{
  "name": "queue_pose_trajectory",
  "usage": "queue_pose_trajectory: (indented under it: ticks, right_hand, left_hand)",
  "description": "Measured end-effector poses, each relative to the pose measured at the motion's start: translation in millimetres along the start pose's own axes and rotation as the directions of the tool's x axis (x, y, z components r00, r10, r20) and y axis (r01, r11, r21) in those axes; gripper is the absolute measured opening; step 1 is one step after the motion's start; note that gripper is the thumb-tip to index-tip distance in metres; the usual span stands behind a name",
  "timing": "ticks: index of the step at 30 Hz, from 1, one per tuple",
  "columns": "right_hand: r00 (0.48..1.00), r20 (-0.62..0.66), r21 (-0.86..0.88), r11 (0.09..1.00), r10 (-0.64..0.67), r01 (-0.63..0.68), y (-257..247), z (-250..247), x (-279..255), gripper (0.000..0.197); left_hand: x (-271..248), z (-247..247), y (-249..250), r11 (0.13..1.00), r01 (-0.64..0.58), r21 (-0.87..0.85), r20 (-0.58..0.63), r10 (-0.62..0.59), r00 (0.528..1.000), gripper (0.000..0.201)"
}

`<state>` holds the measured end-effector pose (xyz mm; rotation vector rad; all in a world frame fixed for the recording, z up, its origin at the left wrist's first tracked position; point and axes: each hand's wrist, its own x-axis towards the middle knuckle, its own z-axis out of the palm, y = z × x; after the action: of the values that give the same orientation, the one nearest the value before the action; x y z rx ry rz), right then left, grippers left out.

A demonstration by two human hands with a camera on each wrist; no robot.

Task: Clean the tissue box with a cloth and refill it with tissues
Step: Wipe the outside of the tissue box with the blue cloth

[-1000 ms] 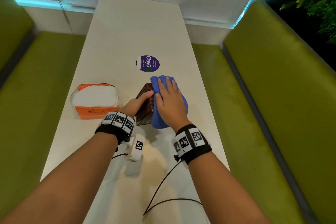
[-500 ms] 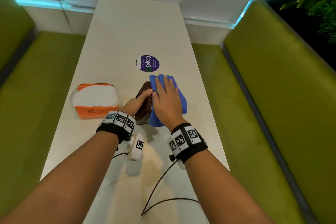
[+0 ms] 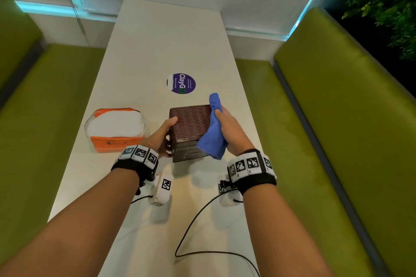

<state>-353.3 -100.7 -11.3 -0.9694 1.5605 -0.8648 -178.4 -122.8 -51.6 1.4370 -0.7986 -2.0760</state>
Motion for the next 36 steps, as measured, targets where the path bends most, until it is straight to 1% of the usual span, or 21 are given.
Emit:
queue_pose_trajectory:
  ticks: [1,2,4,5,7,8,10,12,15,18,20,23,24,25,26,27,28,30,31,33,36]
  right_hand:
    - [1.0,0.014,0.076,0.997,0.017,-0.018,1,-2,-3,0.045]
    - [1.0,0.011,0.125,0.992,0.019,-0.02,0,-4,-6,0.044]
    - [1.0,-0.015,0.09,0.996,-0.012,0.013,-6,-2,-9,0.042]
    - [0.999,-0.022,0.041,0.999,-0.033,0.034,-8,2,-10,0.043]
    - [0.997,-0.011,-0.058,0.995,-0.079,0.078,-11,13,-13,0.05]
    - [0.994,-0.004,-0.109,0.988,-0.11,0.109,-10,18,-14,0.054]
    - [0.987,-0.004,-0.225,0.962,-0.16,0.155,-7,26,-18,0.054]
    - [0.982,-0.001,-0.314,0.932,-0.19,0.18,-5,34,-21,0.052]
    - [0.978,0.008,-0.346,0.917,-0.208,0.197,-3,44,-22,0.052]
    - [0.98,0.02,-0.384,0.903,-0.2,0.193,-1,49,-13,0.052]
    - [0.98,0.017,-0.454,0.872,-0.197,0.184,6,48,-9,0.051]
    - [0.973,-0.07,-0.623,0.772,-0.218,0.128,24,43,-4,0.05]
    - [0.969,-0.1,-0.66,0.744,-0.225,0.104,28,42,-2,0.05]
    - [0.967,-0.121,-0.686,0.723,-0.226,0.083,30,42,-1,0.05]
    - [0.966,-0.134,-0.707,0.704,-0.223,0.065,31,43,0,0.05]
    - [0.964,-0.143,-0.726,0.686,-0.223,0.051,30,46,0,0.05]
    - [0.964,-0.152,-0.738,0.674,-0.22,0.038,29,50,1,0.05]
    - [0.966,-0.153,-0.725,0.688,-0.21,0.035,27,56,0,0.052]
    - [0.969,-0.134,-0.703,0.709,-0.207,0.054,27,59,-2,0.052]
    - [0.969,-0.069,-0.663,0.736,-0.239,0.135,29,61,-5,0.052]
    - [0.949,-0.008,-0.68,0.697,-0.316,0.226,35,47,2,0.051]
  left_hand:
    - [2,-3,-3,0.999,0.014,-0.043,0.057,-0.011,0.998,0.102]
    - [3,-4,-7,0.995,0.009,-0.102,0.113,0.002,0.994,0.097]
    - [5,-3,-15,0.981,-0.026,-0.194,0.171,0.06,0.983,0.066]
    - [8,-1,-19,0.97,-0.03,-0.243,0.166,0.072,0.984,0.057]
    - [13,-1,-26,0.955,-0.041,-0.294,0.088,0.07,0.994,0.053]
    - [15,-3,-28,0.956,-0.048,-0.29,0.062,0.069,0.996,0.048]
    - [16,-7,-28,0.959,-0.034,-0.28,0.056,0.052,0.997,0.041]
    - [19,-12,-30,0.967,-0.033,-0.254,0.046,0.047,0.998,0.039]
    - [18,-17,-29,0.976,-0.04,-0.213,0.023,0.046,0.999,0.039]
    - [14,-19,-24,0.979,-0.045,-0.199,-0.059,0.034,0.998,0.034]
    - [16,-24,-22,0.986,-0.038,-0.164,-0.142,0.015,0.99,0.039]
    - [18,-27,-17,0.995,-0.004,-0.095,-0.256,-0.02,0.966,0.042]
    - [16,-25,-15,0.996,0.004,-0.084,-0.249,-0.025,0.968,0.043]
    - [13,-21,-11,0.997,0.014,-0.076,-0.196,-0.028,0.98,0.045]
    - [10,-18,-7,0.998,0.021,-0.057,-0.111,-0.027,0.993,0.049]
    - [8,-14,-4,1.0,0.018,-0.012,-0.041,-0.018,0.999,0.055]
    - [8,-12,-2,0.999,0.009,0.036,-0.008,-0.009,1.0,0.064]
    - [12,-12,-2,0.997,-0.003,0.082,-0.011,0.004,1.0,0.08]
    - [14,-13,-2,0.995,-0.013,0.102,-0.041,0.017,0.999,0.083]
    - [15,-11,-1,0.99,-0.021,0.138,-0.09,0.034,0.995,0.084]
    - [18,-12,-2,0.99,-0.014,0.14,-0.143,0.034,0.989,0.081]
